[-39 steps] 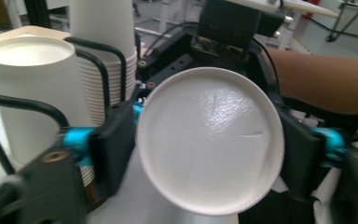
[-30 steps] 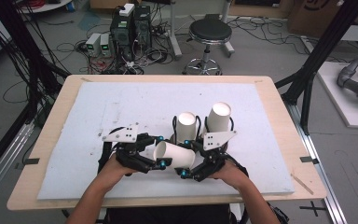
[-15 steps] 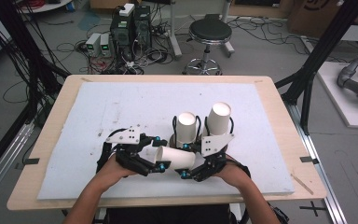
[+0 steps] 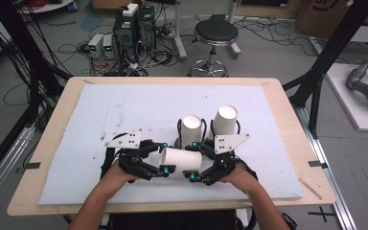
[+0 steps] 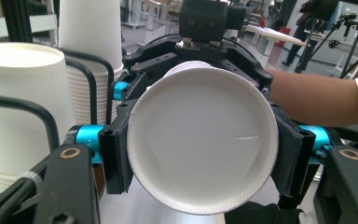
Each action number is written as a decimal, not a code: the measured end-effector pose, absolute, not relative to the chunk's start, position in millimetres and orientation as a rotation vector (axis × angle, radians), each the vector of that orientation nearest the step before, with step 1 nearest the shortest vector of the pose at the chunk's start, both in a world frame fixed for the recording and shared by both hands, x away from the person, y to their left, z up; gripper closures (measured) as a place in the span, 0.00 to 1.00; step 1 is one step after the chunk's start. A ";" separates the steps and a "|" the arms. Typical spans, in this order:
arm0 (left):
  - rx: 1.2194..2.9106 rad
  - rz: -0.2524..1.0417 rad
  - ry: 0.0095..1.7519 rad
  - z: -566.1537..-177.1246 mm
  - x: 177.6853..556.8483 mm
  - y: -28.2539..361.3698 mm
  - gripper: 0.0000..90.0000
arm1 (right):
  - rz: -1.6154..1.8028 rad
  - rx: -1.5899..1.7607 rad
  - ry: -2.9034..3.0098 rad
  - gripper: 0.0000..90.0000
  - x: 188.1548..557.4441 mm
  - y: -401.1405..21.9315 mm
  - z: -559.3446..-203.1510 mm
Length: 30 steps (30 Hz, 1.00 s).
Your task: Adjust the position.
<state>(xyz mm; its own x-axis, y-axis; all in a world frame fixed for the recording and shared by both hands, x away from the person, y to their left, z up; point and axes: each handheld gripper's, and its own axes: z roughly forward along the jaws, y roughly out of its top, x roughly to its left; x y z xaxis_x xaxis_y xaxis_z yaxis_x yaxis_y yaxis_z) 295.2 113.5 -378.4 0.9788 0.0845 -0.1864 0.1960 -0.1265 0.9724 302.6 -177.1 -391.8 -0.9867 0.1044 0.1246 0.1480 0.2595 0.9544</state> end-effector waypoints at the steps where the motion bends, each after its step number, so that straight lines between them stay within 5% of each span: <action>1: 1.704 -0.089 0.212 -378.7 295.0 113.2 0.39 | -1.870 -0.240 -2.460 0.21 302.4 -176.9 -392.0; 3: 1.714 -0.093 0.228 -380.5 295.5 113.3 0.39 | -1.872 -0.186 -2.469 0.30 302.3 -177.4 -392.0; 9: 1.751 -0.074 0.326 -383.1 294.7 115.3 0.27 | -1.858 -0.165 -2.524 0.33 302.6 -180.4 -390.8; 18: 1.806 -0.103 0.297 -386.7 295.3 109.8 0.28 | -1.793 -0.144 -2.593 0.34 302.1 -177.7 -390.4; 20: 1.803 -0.115 0.278 -388.8 295.5 109.3 0.37 | -1.798 -0.142 -2.577 0.35 301.9 -178.8 -389.8; 26: 1.720 -0.130 0.251 -389.8 295.9 114.7 0.39 | -1.857 -0.258 -2.471 0.19 303.5 -181.4 -389.7; 30: 1.706 -0.118 0.233 -389.3 295.1 116.6 0.39 | -1.861 -0.274 -2.441 0.19 304.1 -182.3 -390.6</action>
<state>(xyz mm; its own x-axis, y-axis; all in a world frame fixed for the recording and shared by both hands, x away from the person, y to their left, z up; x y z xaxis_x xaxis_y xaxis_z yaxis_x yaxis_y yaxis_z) 295.1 116.6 -389.3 0.9736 0.0866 -0.2110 0.2212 -0.1329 0.9661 304.1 -182.3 -390.6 -0.9824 0.1046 0.1547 0.1769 0.2554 0.9505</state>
